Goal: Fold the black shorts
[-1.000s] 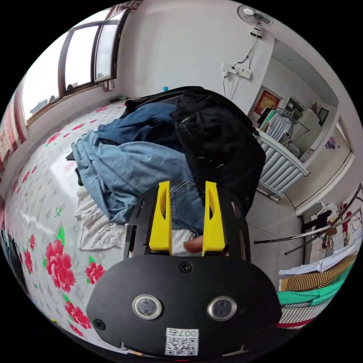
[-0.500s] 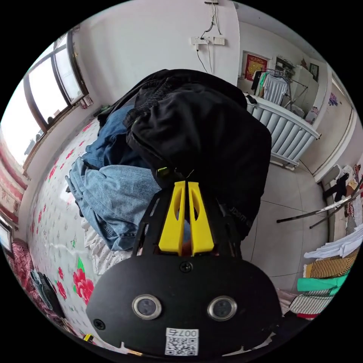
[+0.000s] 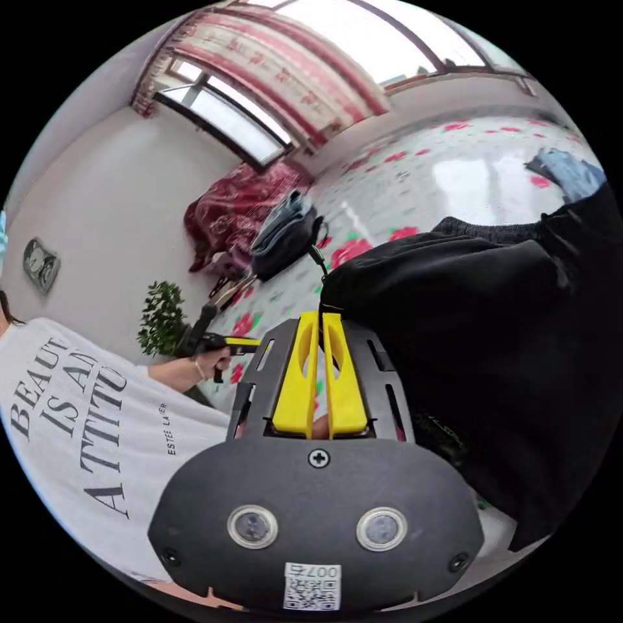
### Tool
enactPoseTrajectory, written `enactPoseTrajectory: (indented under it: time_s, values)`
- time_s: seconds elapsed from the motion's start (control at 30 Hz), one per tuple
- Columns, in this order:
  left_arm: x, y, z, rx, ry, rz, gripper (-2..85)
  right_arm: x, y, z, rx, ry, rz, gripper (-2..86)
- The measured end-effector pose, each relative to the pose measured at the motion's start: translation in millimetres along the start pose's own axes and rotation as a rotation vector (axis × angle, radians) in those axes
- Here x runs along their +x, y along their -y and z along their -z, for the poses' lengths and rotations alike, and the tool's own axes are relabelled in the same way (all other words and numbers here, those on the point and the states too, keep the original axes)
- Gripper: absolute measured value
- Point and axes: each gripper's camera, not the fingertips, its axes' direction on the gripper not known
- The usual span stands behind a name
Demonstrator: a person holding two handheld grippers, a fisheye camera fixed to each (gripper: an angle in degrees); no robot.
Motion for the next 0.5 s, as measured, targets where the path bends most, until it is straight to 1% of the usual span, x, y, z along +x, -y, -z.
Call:
enactPoseTrajectory:
  time_s: [0.07, 0.1, 0.17, 0.23, 0.27, 0.4, 0.5]
  values:
    - [-15, -22, 10, 0.047, -0.036, 0.034, -0.9, -39, -20, -97, -0.193, 0.19, 0.014, -0.2]
    - [-26, -37, 17, 0.071, -0.046, 0.06, -1.0, -50, -25, -116, -0.249, 0.222, 0.032, -0.2]
    - [-45, -60, 30, 0.112, -0.04, 0.102, -1.0, -93, -47, -170, -0.456, 0.309, 0.135, -0.1]
    - [-69, -89, 48, 0.159, -0.017, 0.138, -1.0, -116, -56, -186, -0.584, 0.293, 0.244, 0.1]
    - [-73, -95, 52, 0.173, -0.014, 0.139, -1.0, -124, -58, -188, -0.614, 0.26, 0.286, 0.4]
    - [-80, -120, 80, 0.275, 0.056, 0.114, -0.9, -132, -60, -183, -0.628, 0.193, 0.305, 2.2]
    - [-64, -118, 76, 0.284, 0.085, 0.032, -0.7, -127, -65, -153, -0.49, 0.051, 0.281, 4.1]
